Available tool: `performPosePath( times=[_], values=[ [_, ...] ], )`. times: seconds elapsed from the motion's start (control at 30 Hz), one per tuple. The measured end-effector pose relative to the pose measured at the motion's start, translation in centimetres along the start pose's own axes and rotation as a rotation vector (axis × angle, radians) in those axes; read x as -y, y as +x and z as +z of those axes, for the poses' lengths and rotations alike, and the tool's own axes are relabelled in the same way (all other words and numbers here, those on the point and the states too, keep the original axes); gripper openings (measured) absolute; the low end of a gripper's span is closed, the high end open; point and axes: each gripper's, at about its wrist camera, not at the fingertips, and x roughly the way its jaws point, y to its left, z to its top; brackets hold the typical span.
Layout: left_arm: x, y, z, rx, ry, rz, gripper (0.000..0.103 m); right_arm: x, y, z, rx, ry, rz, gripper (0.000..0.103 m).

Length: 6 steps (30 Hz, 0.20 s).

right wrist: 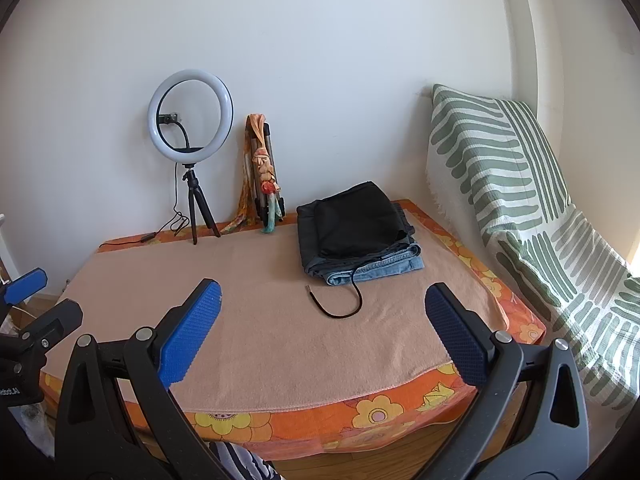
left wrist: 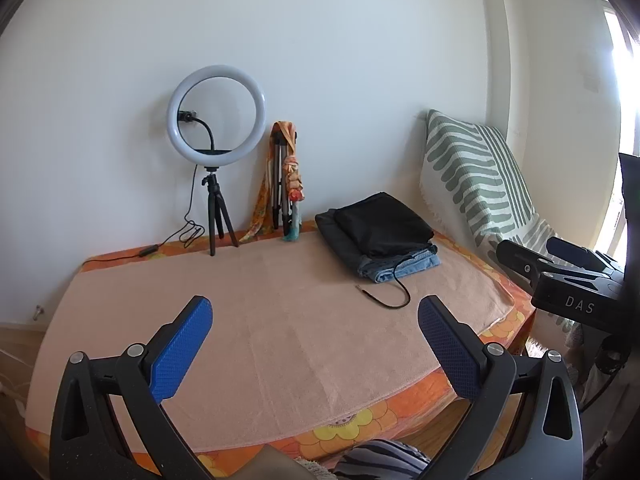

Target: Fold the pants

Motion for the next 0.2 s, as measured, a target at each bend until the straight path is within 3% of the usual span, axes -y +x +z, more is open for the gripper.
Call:
performPosePath(
  times=[0.2],
  values=[
    [-0.58, 0.31, -0.06, -0.007, -0.013, -0.001, 0.102, -0.49, 0.93, 0.19, -0.013, -0.011, 0.011, 0.103]
  ],
)
